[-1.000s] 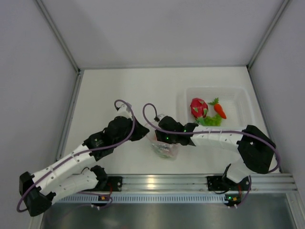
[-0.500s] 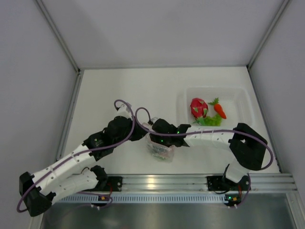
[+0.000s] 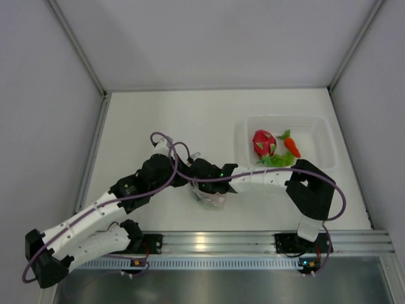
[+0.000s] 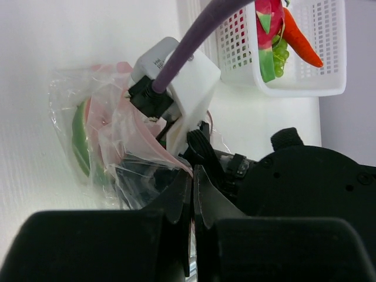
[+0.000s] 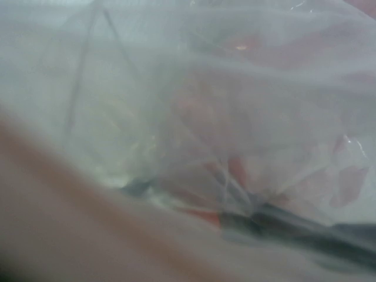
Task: Open the zip-top bag and remove the fake food
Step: Pick up the fake fruit from the zipper food storage bag.
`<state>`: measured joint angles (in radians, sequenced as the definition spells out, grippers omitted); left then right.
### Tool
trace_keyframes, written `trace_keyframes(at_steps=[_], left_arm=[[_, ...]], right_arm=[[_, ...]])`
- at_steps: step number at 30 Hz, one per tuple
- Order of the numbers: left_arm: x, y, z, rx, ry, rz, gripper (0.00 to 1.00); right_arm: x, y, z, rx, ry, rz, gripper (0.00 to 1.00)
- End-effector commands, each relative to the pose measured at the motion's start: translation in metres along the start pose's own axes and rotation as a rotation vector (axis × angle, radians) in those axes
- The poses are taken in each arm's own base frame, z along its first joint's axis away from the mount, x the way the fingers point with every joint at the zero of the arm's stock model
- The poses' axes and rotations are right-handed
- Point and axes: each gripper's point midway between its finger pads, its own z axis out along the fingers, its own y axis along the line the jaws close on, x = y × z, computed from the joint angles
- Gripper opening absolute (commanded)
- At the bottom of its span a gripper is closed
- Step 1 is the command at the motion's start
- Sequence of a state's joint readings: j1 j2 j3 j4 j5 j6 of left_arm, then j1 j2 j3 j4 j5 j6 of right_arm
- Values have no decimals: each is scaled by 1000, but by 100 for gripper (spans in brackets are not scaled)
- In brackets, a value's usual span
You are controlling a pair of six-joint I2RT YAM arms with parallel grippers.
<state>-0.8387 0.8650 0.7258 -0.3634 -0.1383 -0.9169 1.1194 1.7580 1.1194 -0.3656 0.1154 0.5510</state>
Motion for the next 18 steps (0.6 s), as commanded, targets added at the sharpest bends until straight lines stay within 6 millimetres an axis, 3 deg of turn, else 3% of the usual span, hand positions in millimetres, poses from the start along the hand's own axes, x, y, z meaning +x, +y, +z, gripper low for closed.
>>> trace_keyframes(at_steps=[1, 5, 11, 18], left_arm=[[-18, -31, -18, 117, -41, -10, 0], [-20, -35, -29, 154, -54, -7, 0], [-24, -38, -41, 188, -75, -10, 0], [-25, -36, -48, 191, -82, -10, 0]], right_arm=[[12, -21, 26, 137, 21, -34, 48], [11, -34, 33, 190, 22, -33, 55], [18, -79, 35, 309, 48, -2, 56], [24, -131, 9, 492, 58, -12, 59]])
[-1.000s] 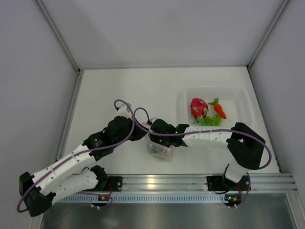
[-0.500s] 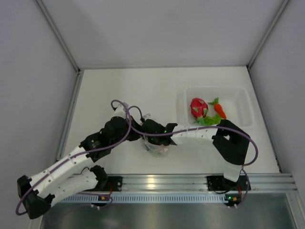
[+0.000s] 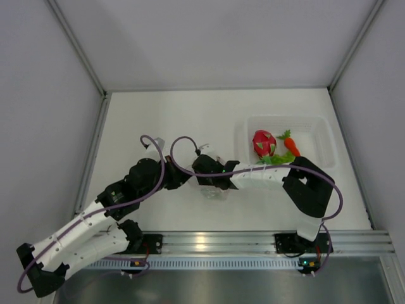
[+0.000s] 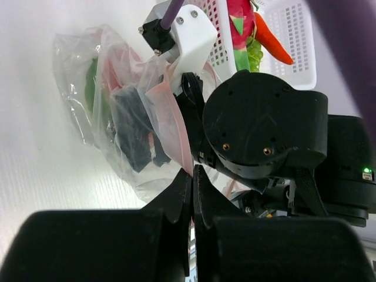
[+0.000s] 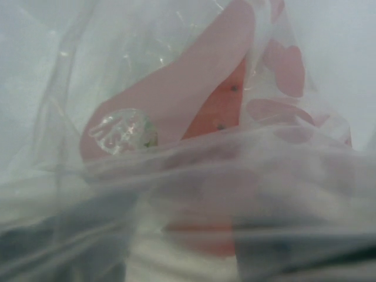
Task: Open the zip-top bag and remove the fake food
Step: Pick up the fake fruit from the zipper food storage bag.
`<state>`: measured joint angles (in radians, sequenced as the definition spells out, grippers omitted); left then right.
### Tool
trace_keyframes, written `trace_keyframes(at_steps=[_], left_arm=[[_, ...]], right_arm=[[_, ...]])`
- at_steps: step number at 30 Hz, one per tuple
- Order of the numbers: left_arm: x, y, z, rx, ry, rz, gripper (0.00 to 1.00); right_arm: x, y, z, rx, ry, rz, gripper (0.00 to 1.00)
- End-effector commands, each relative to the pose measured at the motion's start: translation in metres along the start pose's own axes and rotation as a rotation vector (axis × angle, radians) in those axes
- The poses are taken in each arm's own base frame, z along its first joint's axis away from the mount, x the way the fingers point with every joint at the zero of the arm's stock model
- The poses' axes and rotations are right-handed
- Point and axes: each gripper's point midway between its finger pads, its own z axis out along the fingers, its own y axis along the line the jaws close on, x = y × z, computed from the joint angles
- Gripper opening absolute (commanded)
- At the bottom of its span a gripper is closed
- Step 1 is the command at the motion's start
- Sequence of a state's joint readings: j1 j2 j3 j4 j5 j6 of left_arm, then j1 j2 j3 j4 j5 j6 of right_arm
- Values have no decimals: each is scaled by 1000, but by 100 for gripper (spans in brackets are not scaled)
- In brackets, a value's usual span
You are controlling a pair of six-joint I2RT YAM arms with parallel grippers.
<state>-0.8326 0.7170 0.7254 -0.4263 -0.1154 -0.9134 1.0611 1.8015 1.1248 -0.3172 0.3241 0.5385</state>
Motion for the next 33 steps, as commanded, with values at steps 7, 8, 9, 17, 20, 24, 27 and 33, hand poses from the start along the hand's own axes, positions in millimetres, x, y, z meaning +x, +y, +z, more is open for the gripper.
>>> trace_keyframes(at_steps=[7, 8, 9, 17, 20, 24, 27, 33], left_arm=[[-16, -32, -18, 134, -44, 1, 0], [-15, -32, -18, 133, -39, -2, 0], [-14, -32, -16, 133, -32, -6, 0], [2, -32, -2, 123, 49, -14, 0], [2, -34, -3, 132, 50, -8, 0], [2, -34, -5, 136, 47, -5, 0], [3, -32, -5, 136, 47, -4, 0], [2, -32, -7, 138, 39, 5, 0]], right_arm=[[53, -114, -11, 368, 154, -80, 62], [53, -114, -12, 360, 145, -66, 62], [52, -116, -12, 348, 136, -42, 61], [24, -82, -11, 215, 72, -42, 69], [25, -83, 0, 233, 109, -80, 74], [30, -79, 15, 213, 142, -108, 76], [43, -80, 25, 202, 188, -123, 75], [49, -82, 25, 182, 200, -129, 49]])
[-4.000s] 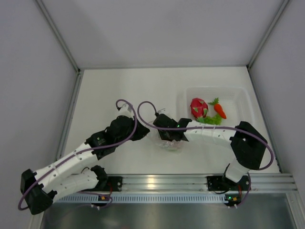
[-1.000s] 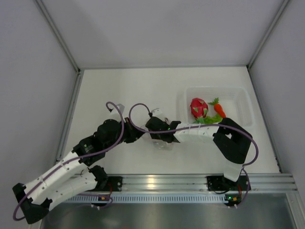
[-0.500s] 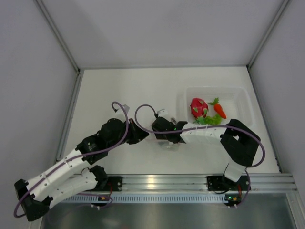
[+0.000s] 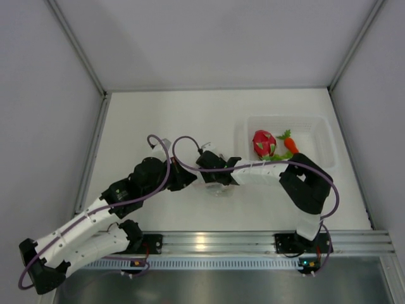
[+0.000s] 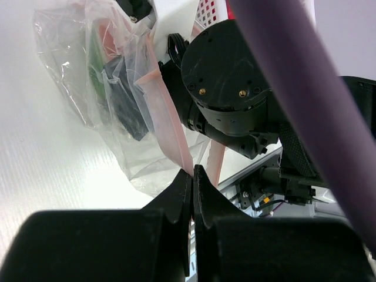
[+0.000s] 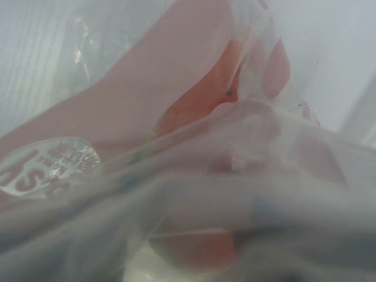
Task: Open the zip-top bag and remove the fake food
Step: Pick up the fake fruit from the zipper food storage bag.
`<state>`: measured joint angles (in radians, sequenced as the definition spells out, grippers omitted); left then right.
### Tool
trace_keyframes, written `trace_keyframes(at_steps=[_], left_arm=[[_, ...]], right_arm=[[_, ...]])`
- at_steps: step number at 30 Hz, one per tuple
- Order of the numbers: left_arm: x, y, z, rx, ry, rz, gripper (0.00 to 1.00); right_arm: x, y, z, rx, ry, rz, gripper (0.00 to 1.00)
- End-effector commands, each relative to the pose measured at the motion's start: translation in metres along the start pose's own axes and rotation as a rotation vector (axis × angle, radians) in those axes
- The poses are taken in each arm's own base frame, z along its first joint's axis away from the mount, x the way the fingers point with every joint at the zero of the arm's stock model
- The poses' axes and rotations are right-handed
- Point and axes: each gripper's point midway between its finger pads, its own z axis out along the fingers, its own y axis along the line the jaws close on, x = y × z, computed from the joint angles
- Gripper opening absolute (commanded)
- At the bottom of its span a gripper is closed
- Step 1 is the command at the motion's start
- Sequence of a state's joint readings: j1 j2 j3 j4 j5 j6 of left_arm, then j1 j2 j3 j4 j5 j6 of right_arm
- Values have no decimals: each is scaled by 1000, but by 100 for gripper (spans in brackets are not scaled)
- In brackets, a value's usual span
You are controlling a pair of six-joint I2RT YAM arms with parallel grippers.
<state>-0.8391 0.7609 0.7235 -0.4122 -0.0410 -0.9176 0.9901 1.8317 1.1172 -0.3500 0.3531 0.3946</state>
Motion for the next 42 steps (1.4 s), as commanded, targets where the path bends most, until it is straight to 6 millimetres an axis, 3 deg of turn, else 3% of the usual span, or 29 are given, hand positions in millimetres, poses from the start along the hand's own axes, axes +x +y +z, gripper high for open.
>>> trace_keyframes(at_steps=[1, 11, 27, 37, 42], left_arm=[[-13, -26, -12, 108, -42, 9, 0], [-12, -22, -10, 92, -41, 11, 0], [-6, -7, 6, 24, -22, 22, 0], [-11, -12, 3, 34, -46, 41, 0], [-22, 8, 1, -34, -135, 33, 0]], right_arm=[[42, -30, 15, 57, 129, -15, 47], [-6, -19, -38, -88, -76, 30, 32], [-48, 17, -115, -359, -295, 122, 29], [-47, 43, -147, -423, -288, 30, 29], [-33, 37, -157, -430, -302, 20, 29]])
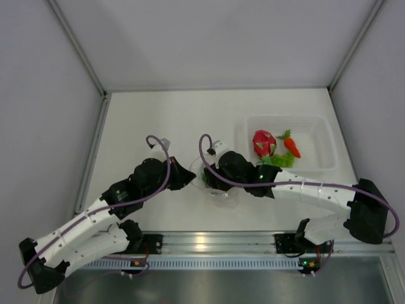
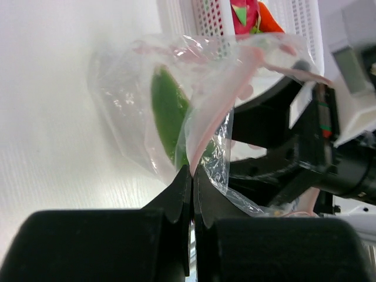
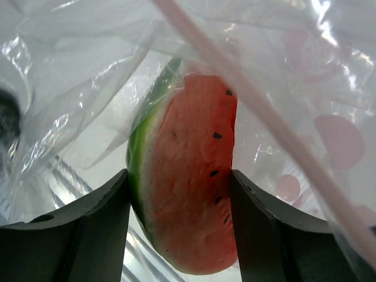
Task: Open the zip-top bag and remove the fake food
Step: Pick up the fake fruit from the zipper food storage bag.
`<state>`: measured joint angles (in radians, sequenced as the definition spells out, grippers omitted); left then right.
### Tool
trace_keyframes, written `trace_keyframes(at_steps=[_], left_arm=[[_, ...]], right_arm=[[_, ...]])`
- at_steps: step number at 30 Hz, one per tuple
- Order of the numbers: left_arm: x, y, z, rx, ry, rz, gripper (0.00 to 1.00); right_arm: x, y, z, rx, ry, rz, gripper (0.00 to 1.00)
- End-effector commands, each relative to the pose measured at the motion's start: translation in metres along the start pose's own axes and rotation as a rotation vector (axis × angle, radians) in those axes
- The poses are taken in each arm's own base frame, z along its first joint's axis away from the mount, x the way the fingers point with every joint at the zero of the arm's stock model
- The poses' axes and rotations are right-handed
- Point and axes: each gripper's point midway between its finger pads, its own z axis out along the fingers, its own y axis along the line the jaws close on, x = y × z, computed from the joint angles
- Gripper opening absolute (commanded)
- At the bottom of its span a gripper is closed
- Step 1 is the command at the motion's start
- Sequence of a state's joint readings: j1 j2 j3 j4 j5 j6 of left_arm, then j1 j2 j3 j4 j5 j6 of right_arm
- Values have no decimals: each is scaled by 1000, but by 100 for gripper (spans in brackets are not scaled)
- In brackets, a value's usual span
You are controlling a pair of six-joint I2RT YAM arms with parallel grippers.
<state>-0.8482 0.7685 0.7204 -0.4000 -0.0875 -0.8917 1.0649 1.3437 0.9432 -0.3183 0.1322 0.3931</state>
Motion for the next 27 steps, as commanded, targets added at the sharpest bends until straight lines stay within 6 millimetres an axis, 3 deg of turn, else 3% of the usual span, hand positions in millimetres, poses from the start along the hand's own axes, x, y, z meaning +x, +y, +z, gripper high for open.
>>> trace_keyframes(at_steps=[1, 10, 15, 22, 27], left_arm=[[-21, 10, -2, -38, -134, -2, 0], [-20, 34, 11, -147, -162, -24, 0], [-28, 46, 8, -201, -221, -39, 0], [-25, 54, 9, -229, -219, -41, 0], [-20, 43, 12, -197, -172, -30, 0]], right_arm=[[-14, 11, -23, -47, -79, -13, 29], [0, 6, -38, -71, -76, -74, 29], [1, 19, -48, -171, -83, -156, 29], [-23, 36, -72, -272, -201, -206, 29], [-51, 28, -78, -192, -295, -134, 29]])
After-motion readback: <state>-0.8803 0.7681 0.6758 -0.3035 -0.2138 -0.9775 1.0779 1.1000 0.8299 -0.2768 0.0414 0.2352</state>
